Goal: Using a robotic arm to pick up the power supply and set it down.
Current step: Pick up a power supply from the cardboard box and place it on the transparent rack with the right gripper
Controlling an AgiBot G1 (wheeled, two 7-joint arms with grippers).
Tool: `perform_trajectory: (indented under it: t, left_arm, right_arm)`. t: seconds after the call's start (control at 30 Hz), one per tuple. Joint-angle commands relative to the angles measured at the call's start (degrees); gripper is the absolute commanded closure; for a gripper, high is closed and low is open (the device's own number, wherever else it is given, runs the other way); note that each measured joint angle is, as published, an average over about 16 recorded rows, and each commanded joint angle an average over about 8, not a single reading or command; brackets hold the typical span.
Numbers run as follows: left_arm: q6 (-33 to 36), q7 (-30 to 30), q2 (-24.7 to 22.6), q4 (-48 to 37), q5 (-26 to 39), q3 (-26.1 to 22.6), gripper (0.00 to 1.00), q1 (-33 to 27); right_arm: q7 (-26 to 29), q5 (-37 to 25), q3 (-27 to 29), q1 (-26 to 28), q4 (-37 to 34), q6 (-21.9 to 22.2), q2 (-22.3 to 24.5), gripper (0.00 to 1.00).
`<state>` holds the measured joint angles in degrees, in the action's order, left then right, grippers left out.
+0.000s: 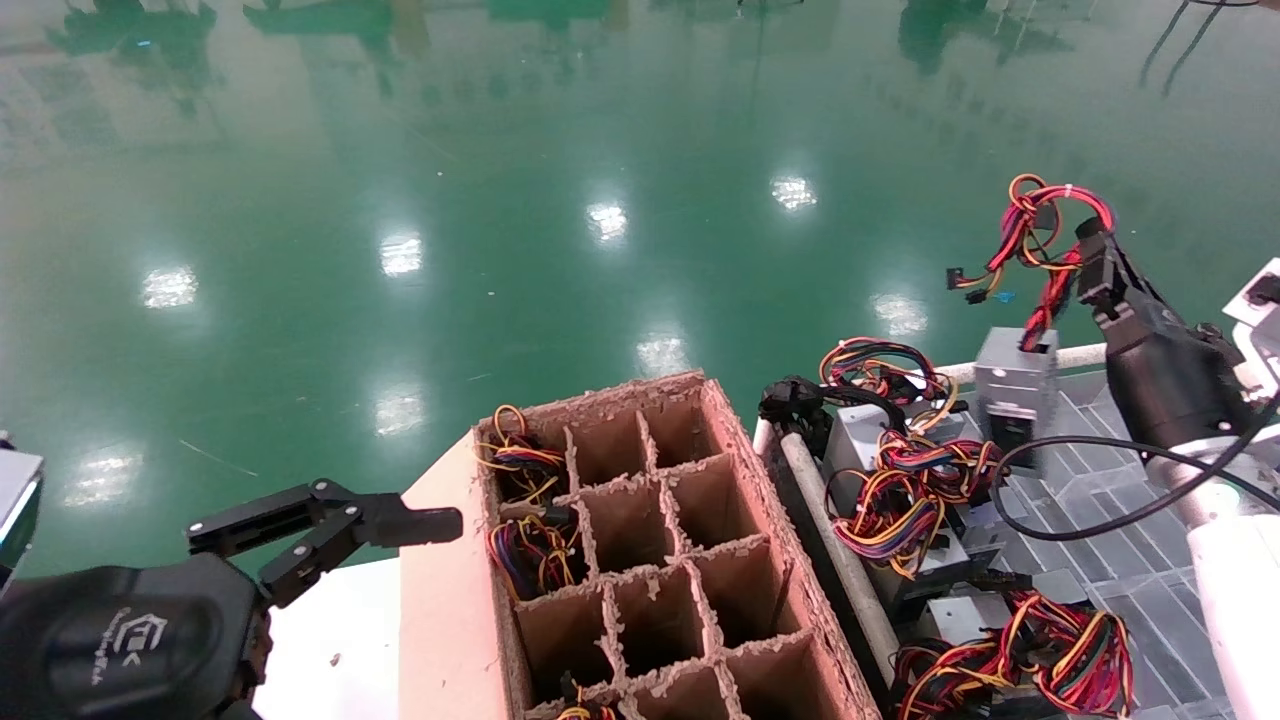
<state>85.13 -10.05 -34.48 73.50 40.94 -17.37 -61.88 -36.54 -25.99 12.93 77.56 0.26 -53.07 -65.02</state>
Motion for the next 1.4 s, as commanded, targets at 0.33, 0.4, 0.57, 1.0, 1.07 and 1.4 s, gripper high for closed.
perform_trajectory:
  t: [0.33,0.4,0.57,1.0,1.07,1.4]
  left_arm:
    - [0.0,0.0,0.0,0.0,0.0,0.0,0.0,0.0]
    - [0.0,0.0,0.0,0.0,0.0,0.0,0.0,0.0]
    - [0.0,0.0,0.0,0.0,0.0,0.0,0.0,0.0]
    - [0.0,0.0,0.0,0.0,-0.1,-0.1,0.0,0.0]
    - [0.0,0.0,0.0,0.0,-0.1,-0.1,0.0,0.0]
    - [-0.1,0.1,0.0,0.0,-0.1,-0.1,0.0,0.0]
  right_arm:
    - [0.3,1.6,1.1,-1.9,-1.5,1.0,-2.5,1.0]
    - [0.3,2.5,1.7,-2.8,-1.6,0.9,-2.8,1.0]
    - [-0.1,4.3,2.9,-4.2,-1.1,0.3,-2.9,1.0]
    - [-0.1,7.5,5.2,-8.3,-0.2,-4.4,-1.4,1.0]
    - [0.0,7.9,5.5,-9.2,-0.3,-5.1,-1.1,1.0]
    - [-0.3,7.6,5.2,-9.2,-0.1,-5.0,-0.3,1.0]
